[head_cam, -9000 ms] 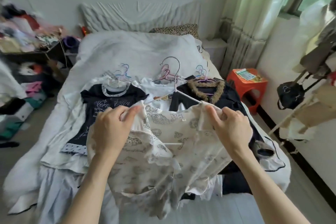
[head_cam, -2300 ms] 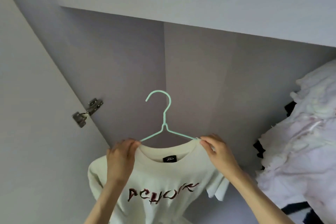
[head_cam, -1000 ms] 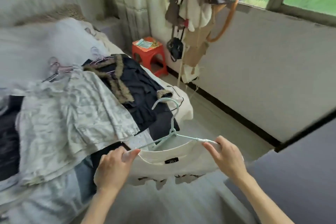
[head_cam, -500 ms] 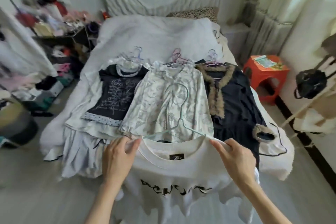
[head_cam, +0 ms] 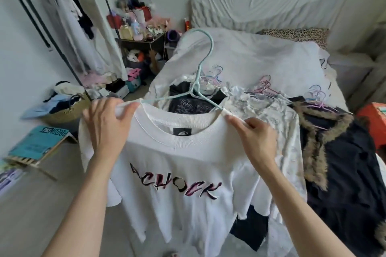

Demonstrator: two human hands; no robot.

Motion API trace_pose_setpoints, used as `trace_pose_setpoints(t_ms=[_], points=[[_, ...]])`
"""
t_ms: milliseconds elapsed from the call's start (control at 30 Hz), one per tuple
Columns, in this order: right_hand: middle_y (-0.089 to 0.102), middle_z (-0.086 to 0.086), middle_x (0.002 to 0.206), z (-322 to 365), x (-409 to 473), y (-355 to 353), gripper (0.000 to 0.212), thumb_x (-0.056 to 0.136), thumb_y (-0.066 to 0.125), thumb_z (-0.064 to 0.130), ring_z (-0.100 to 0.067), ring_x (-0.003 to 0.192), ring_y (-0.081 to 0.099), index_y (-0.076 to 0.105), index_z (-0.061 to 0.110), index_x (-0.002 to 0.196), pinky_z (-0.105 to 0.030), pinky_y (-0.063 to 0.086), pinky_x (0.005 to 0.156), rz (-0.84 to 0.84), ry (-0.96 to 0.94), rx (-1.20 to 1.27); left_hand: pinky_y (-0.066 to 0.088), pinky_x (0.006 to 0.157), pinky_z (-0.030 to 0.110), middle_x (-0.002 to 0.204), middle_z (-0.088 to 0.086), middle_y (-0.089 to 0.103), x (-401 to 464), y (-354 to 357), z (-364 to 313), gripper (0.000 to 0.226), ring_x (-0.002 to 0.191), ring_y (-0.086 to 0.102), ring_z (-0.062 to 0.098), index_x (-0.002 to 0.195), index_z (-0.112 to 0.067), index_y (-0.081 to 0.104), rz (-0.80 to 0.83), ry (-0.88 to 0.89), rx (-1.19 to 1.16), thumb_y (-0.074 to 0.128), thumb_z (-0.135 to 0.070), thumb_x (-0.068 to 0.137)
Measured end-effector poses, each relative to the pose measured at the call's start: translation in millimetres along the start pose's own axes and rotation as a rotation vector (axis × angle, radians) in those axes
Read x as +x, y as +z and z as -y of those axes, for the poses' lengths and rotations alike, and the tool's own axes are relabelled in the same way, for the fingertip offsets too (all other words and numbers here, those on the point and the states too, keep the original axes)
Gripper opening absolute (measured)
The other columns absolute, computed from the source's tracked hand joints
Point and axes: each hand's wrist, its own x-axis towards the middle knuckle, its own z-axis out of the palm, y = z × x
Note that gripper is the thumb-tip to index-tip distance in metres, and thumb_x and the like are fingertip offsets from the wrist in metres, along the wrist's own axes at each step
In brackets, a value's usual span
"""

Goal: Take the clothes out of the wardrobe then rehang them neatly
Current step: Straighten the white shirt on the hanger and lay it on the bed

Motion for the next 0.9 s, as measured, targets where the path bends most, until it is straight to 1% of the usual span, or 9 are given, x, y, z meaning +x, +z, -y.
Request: trace_pose_setpoints(t_ms=[133, 200, 300, 400, 500, 600, 733, 833, 900], points=[[0.029, 0.004, 0.043, 36, 38, 47, 0.059, 0.071, 0.067, 0.058, -0.013, 0.045, 0.028, 0.036, 0.014, 0.047, -0.024, 0.023, 0.043, -0.056, -0.021, 0.065, 0.024, 0.08, 0.039, 0.084, 0.017, 0.063, 72, 26, 36, 0.043, 0.085, 0.048, 0.031, 0.081, -0.004, 0.059, -0.081, 0.07, -0.002, 0.057, -0.047, 0.083], [0.028, 0.004, 0.043, 56, 60, 71, 0.06, 0.072, 0.068, 0.057, -0.014, 0.046, 0.028, 0.034, 0.015, 0.046, -0.026, 0.022, 0.044, -0.085, -0.031, 0.085, 0.024, 0.08, 0.038, 0.084, 0.015, 0.064, 108, 42, 54, 0.043, 0.085, 0.047, 0.029, 0.081, -0.004, 0.06, -0.103, 0.104, -0.016, 0.057, -0.047, 0.083], [0.028, 0.001, 0.045, 84, 103, 103, 0.061, 0.072, 0.068, 0.058, -0.017, 0.049, 0.028, 0.033, 0.015, 0.047, -0.034, 0.022, 0.049, -0.15, -0.041, 0.078, 0.023, 0.079, 0.038, 0.083, 0.015, 0.063, 164, 73, 73, 0.045, 0.084, 0.046, 0.028, 0.081, -0.004, 0.06, -0.125, 0.13, -0.051, 0.056, -0.049, 0.084], [0.039, 0.002, 0.047, 99, 148, 125, 0.054, 0.072, 0.065, 0.06, -0.021, 0.055, 0.041, 0.043, 0.017, 0.05, -0.035, 0.032, 0.055, -0.211, -0.019, 0.054, 0.023, 0.079, 0.037, 0.082, 0.016, 0.062, 213, 111, 78, 0.045, 0.084, 0.05, 0.031, 0.081, -0.004, 0.058, -0.101, 0.153, -0.103, 0.057, -0.048, 0.085], [0.054, -0.001, 0.058, 91, 197, 152, 0.049, 0.072, 0.063, 0.063, -0.026, 0.068, 0.054, 0.054, 0.017, 0.059, -0.038, 0.042, 0.066, -0.221, 0.032, 0.025, 0.025, 0.079, 0.038, 0.086, 0.016, 0.062, 249, 167, 81, 0.04, 0.09, 0.051, 0.033, 0.081, -0.007, 0.058, 0.056, 0.145, -0.136, 0.058, -0.047, 0.086], [0.054, -0.006, 0.059, 58, 247, 186, 0.056, 0.075, 0.059, 0.063, -0.031, 0.07, 0.054, 0.055, 0.008, 0.064, -0.036, 0.037, 0.061, -0.155, 0.09, -0.069, 0.033, 0.078, 0.04, 0.087, 0.014, 0.062, 263, 242, 91, 0.037, 0.09, 0.054, 0.034, 0.08, -0.011, 0.056, 0.321, 0.143, -0.106, 0.053, -0.047, 0.089], [0.051, -0.007, 0.06, -4, 303, 231, 0.055, 0.08, 0.056, 0.061, -0.031, 0.07, 0.053, 0.051, 0.009, 0.063, -0.035, 0.031, 0.056, -0.03, 0.14, -0.16, 0.041, 0.067, 0.037, 0.088, 0.01, 0.061, 262, 344, 109, 0.04, 0.084, 0.056, 0.03, 0.079, -0.016, 0.047, 0.653, 0.202, 0.026, 0.039, -0.052, 0.092], [0.045, -0.002, 0.055, -36, 351, 253, 0.056, 0.082, 0.054, 0.061, -0.028, 0.066, 0.049, 0.044, 0.011, 0.059, -0.035, 0.028, 0.051, 0.03, 0.17, -0.196, 0.045, 0.065, 0.039, 0.089, 0.012, 0.061, 275, 415, 107, 0.042, 0.079, 0.055, 0.03, 0.075, -0.018, 0.041, 0.762, 0.261, 0.092, 0.031, -0.055, 0.091], [0.045, -0.003, 0.055, -49, 387, 263, 0.057, 0.081, 0.054, 0.062, -0.029, 0.067, 0.049, 0.044, 0.01, 0.059, -0.035, 0.029, 0.054, 0.04, 0.213, -0.205, 0.046, 0.066, 0.04, 0.088, 0.014, 0.061, 291, 457, 99, 0.044, 0.078, 0.055, 0.031, 0.071, -0.019, 0.038, 0.794, 0.294, 0.086, 0.028, -0.057, 0.09]])
